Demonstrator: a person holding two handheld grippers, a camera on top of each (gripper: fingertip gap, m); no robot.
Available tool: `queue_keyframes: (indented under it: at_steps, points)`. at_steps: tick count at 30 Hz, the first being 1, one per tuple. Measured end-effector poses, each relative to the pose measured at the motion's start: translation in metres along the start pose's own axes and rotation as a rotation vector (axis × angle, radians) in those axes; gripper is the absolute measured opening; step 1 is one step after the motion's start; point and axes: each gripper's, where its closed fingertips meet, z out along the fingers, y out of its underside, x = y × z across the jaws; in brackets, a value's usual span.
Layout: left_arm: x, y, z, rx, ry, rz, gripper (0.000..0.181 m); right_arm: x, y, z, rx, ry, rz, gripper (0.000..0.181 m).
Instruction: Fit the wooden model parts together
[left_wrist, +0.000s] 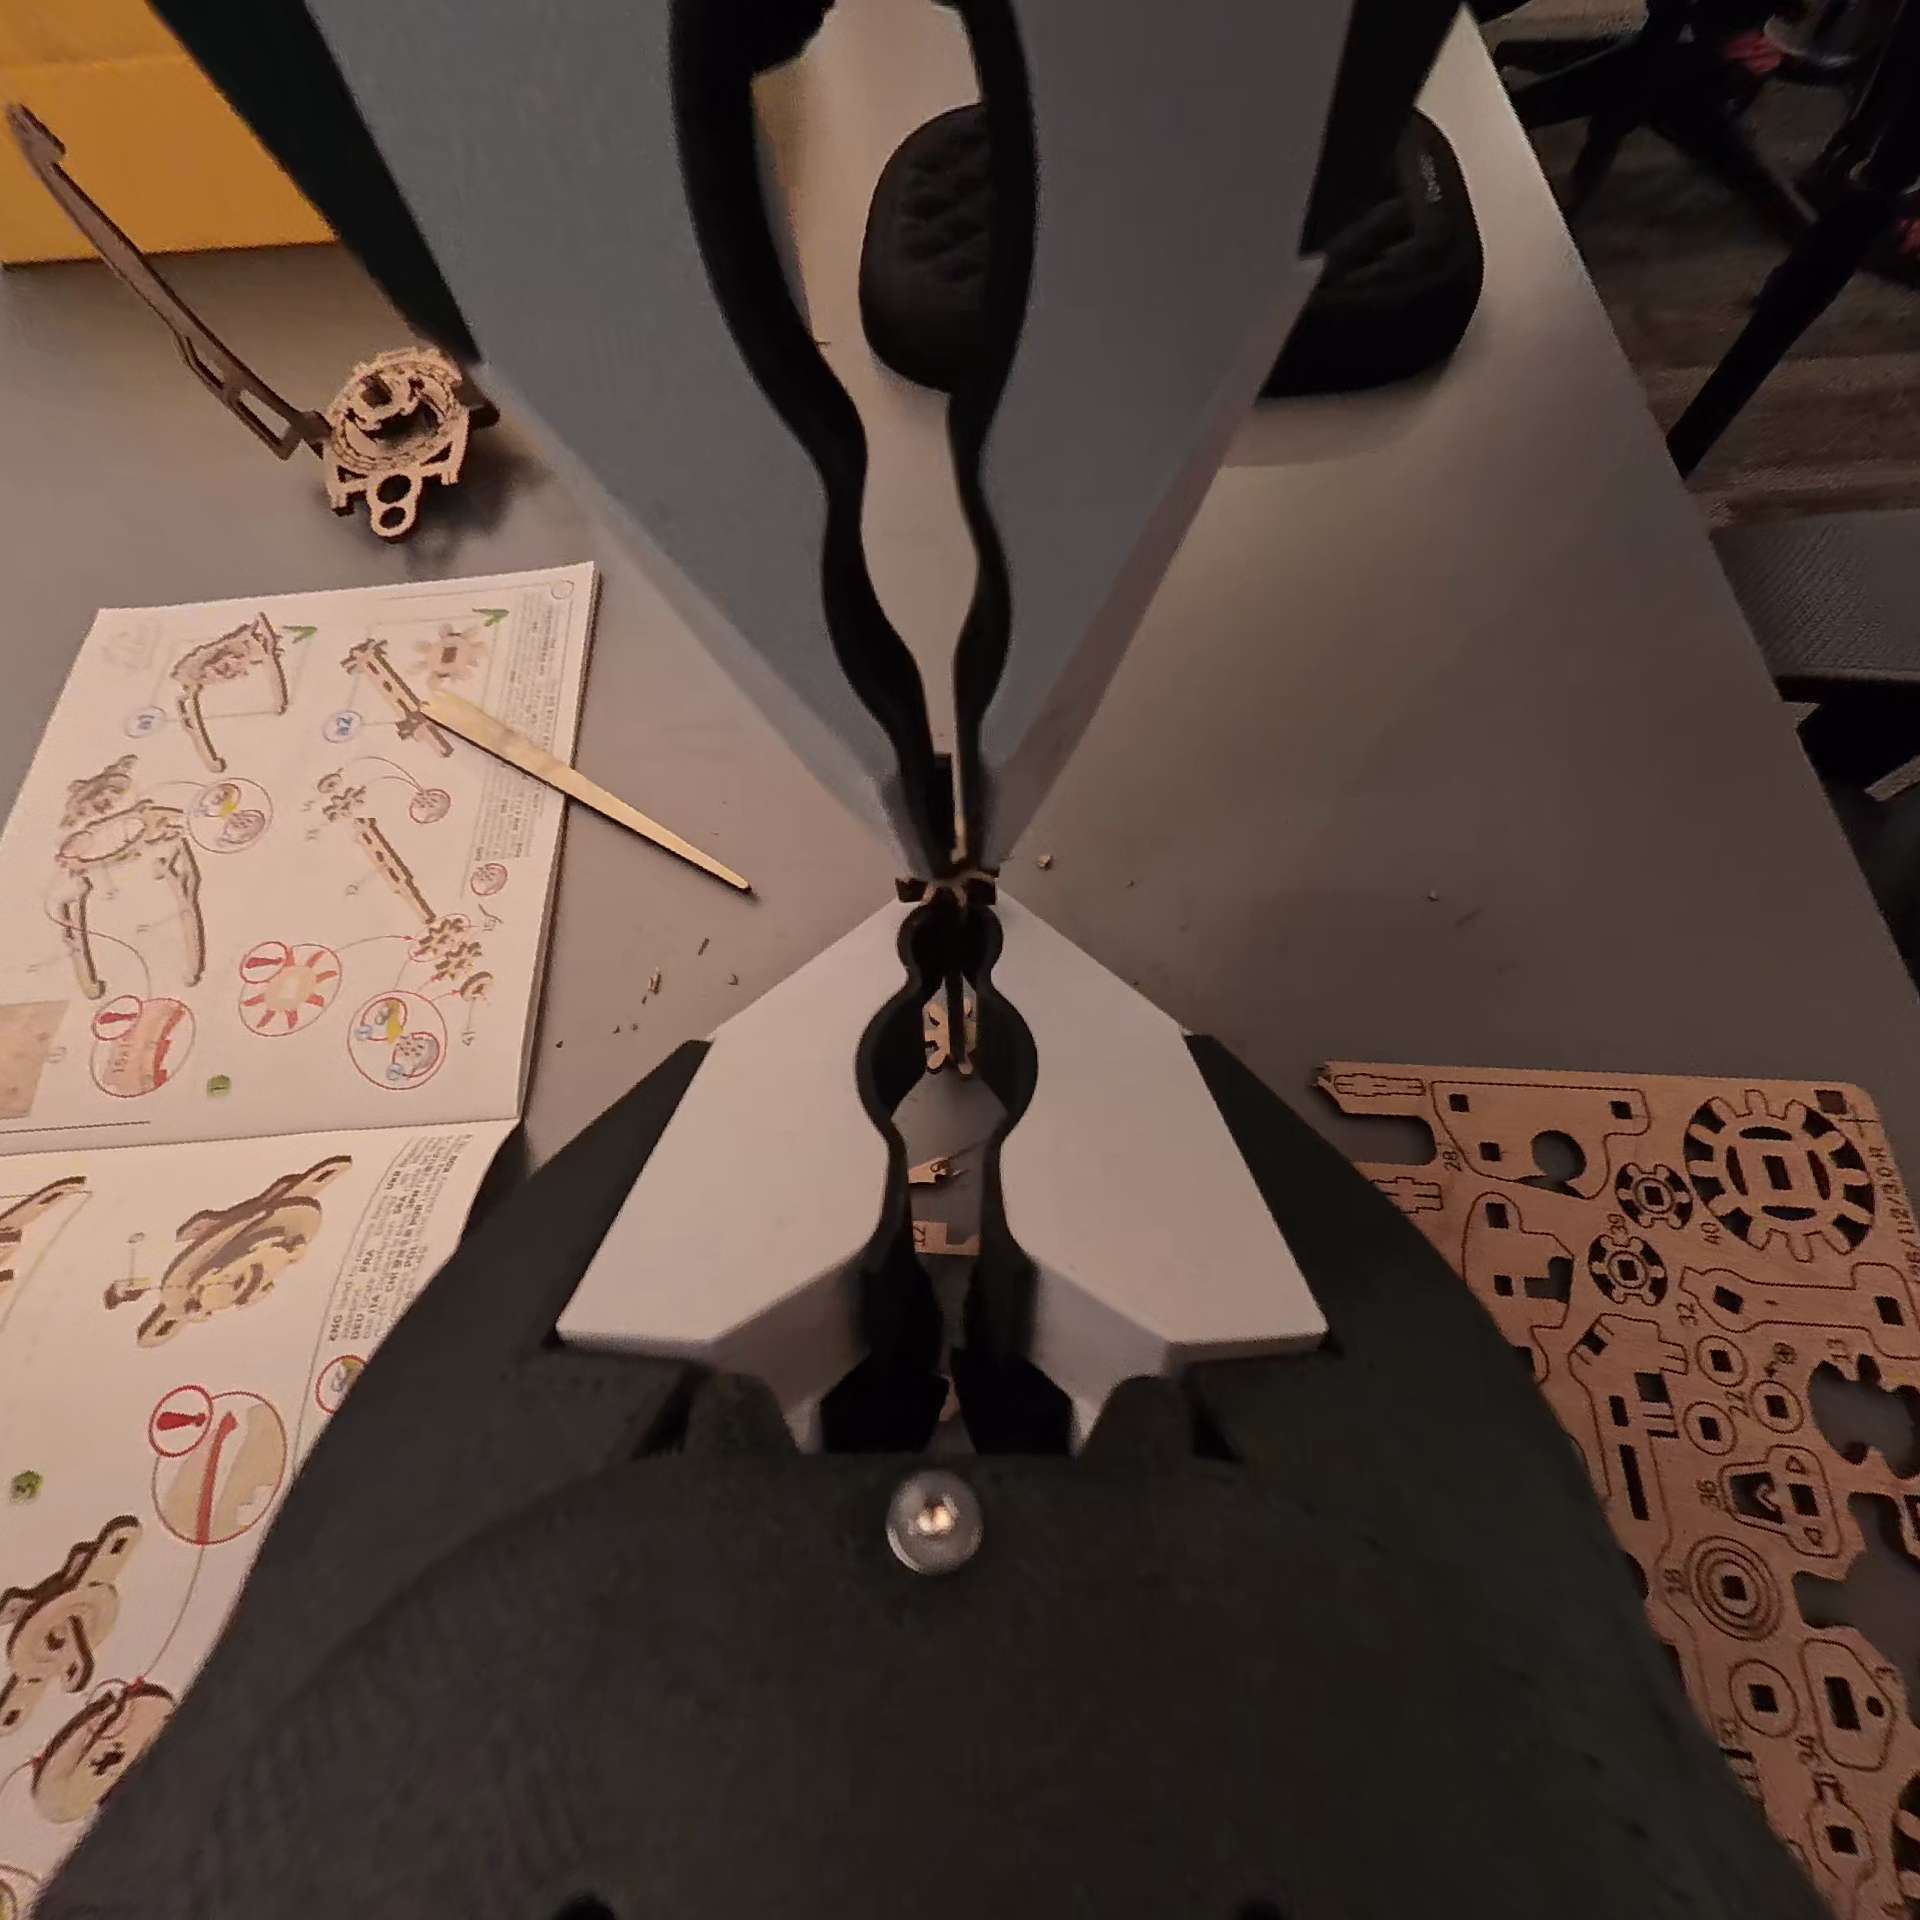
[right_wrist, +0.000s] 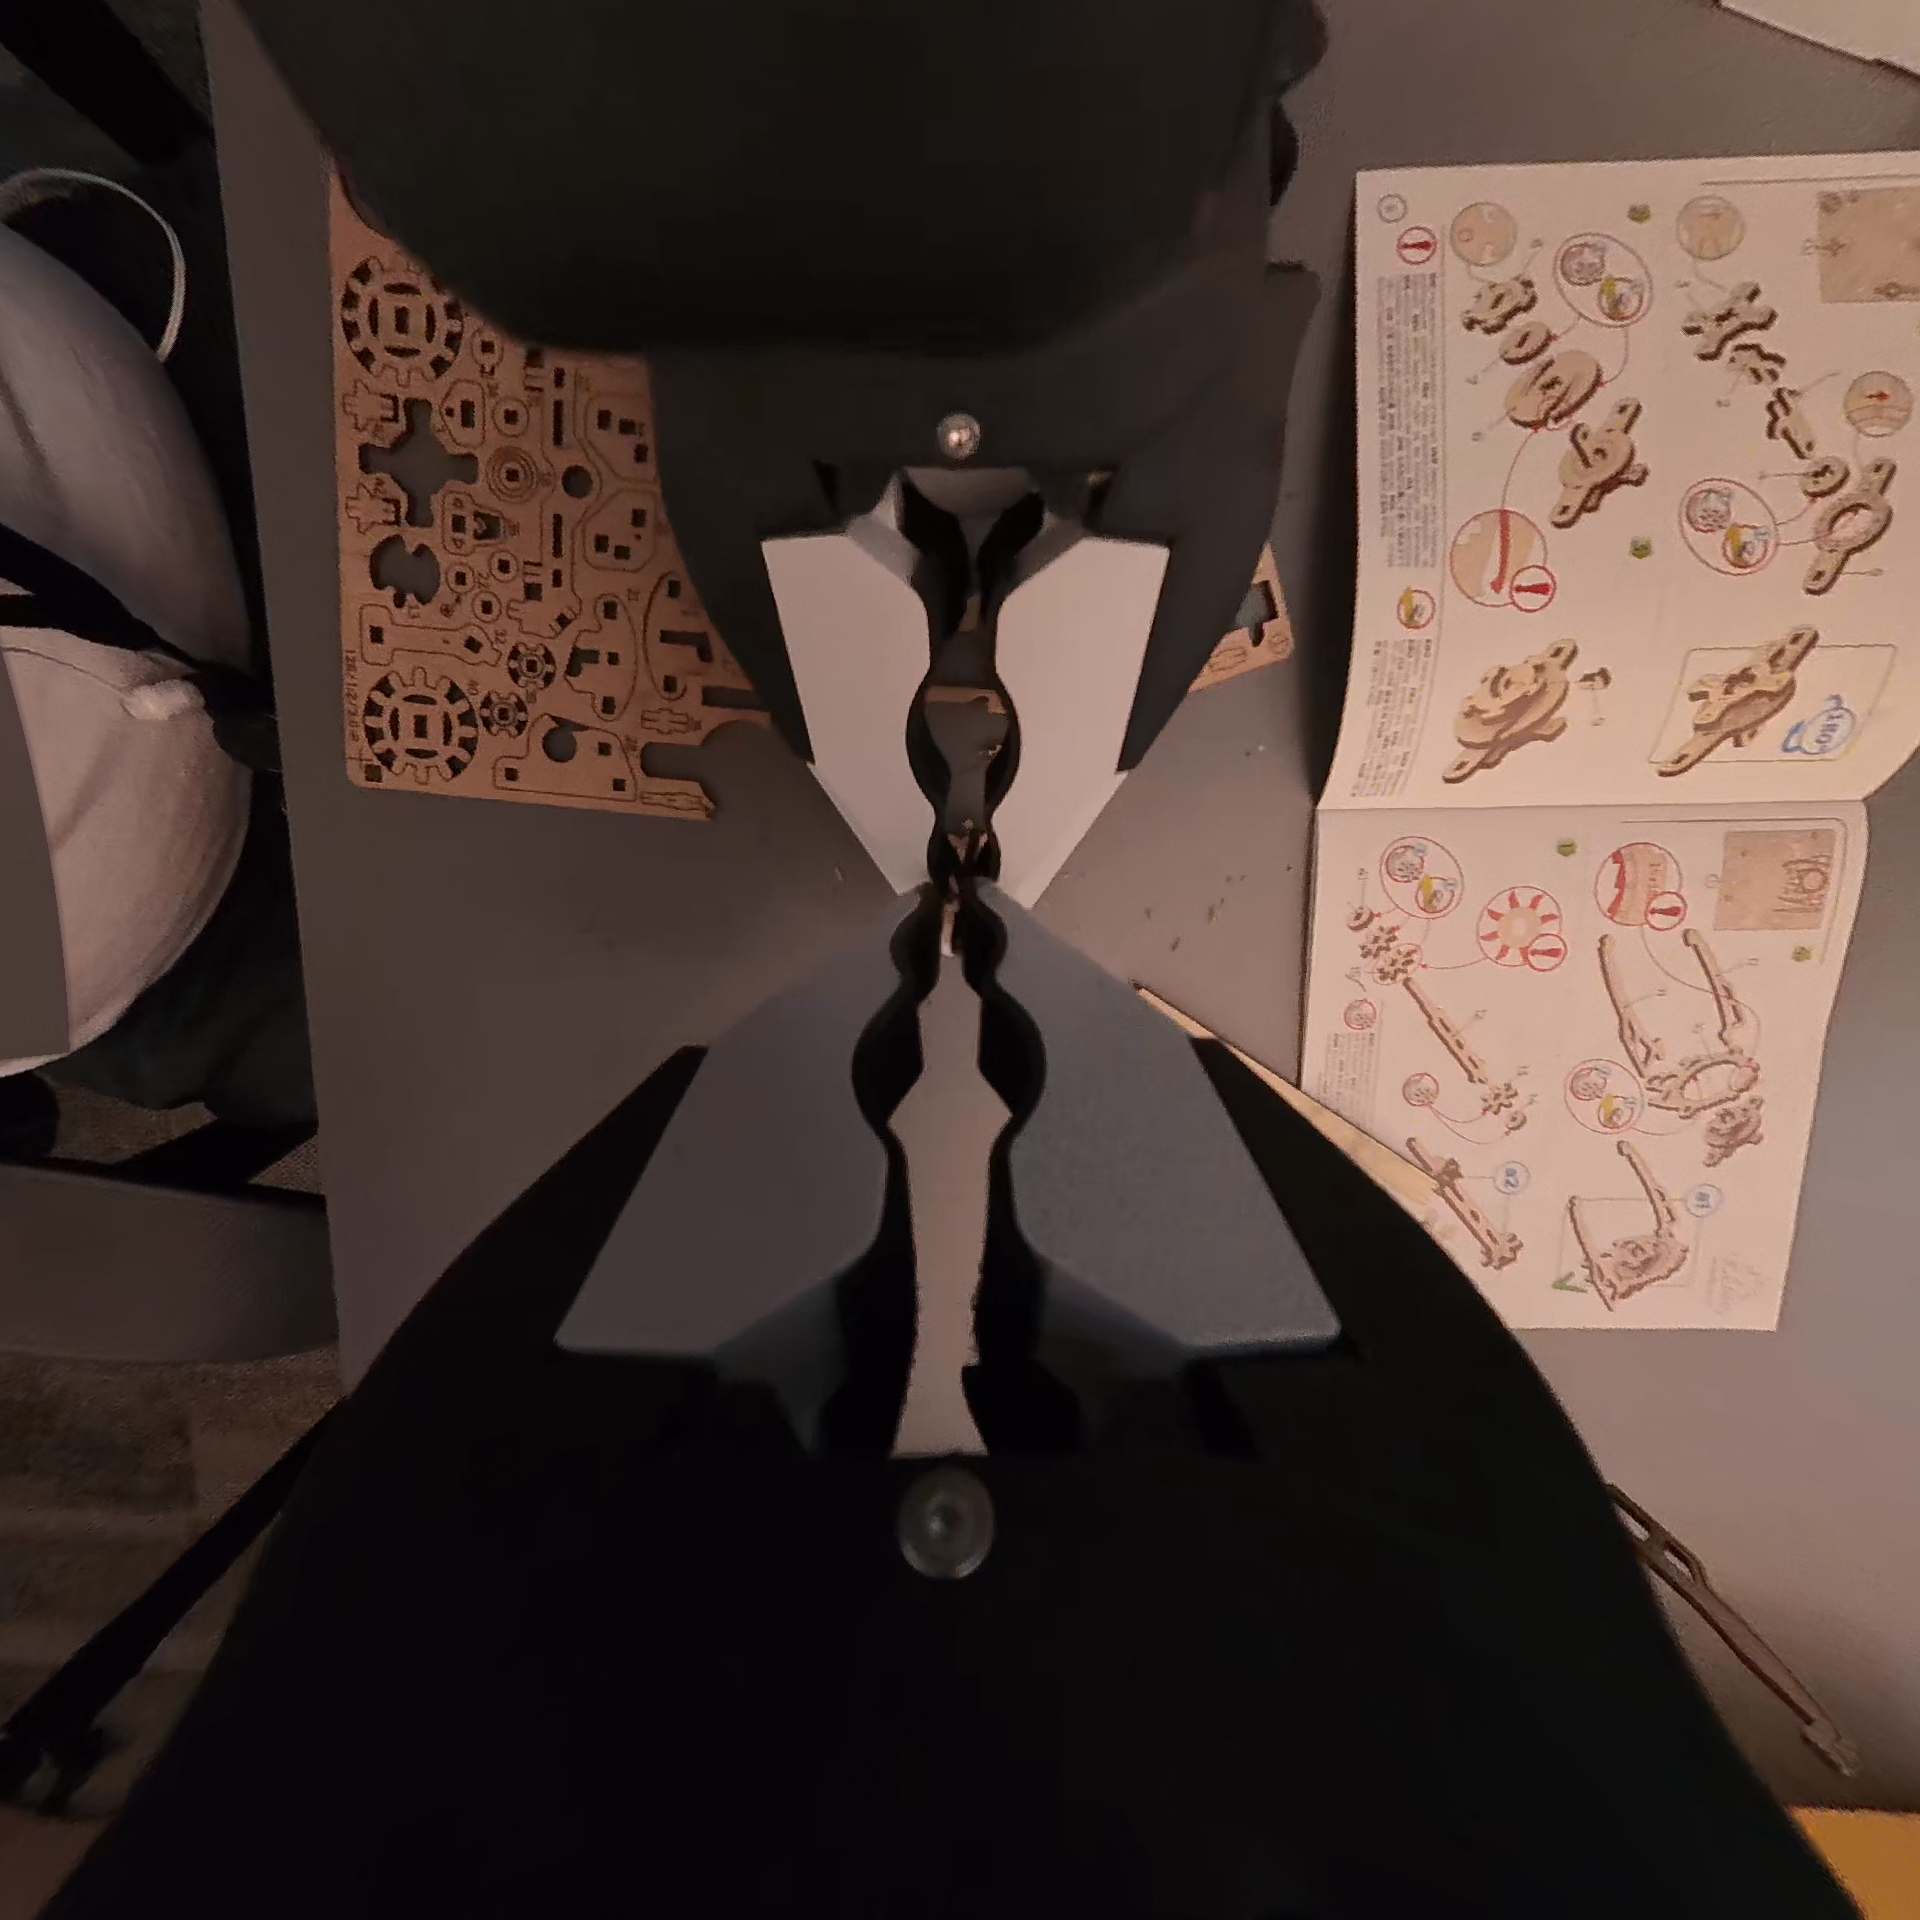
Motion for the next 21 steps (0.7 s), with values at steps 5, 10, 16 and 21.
queue_keyframes:
  at_steps: [5, 10, 16, 21]
  points:
    - [-0.0005, 0.0003, -0.0003, 0.006, 0.006, -0.013, 0.000, 0.0023, 0.0036, 0.0013, -0.060, 0.038, -0.030, 0.001]
    - [-0.0012, 0.0013, -0.0011, 0.010, -0.003, -0.006, 0.000, 0.0021, 0.0038, 0.0025, -0.086, 0.049, -0.032, 0.000]
    - [-0.0013, -0.0005, -0.0017, 0.034, 0.005, -0.019, 0.000, 0.0031, 0.0045, -0.0007, -0.104, 0.073, -0.047, 0.000]
    - [-0.0024, -0.0015, -0.0028, 0.047, -0.005, -0.005, 0.000, 0.0035, 0.0015, 0.0014, -0.094, 0.061, -0.034, 0.000]
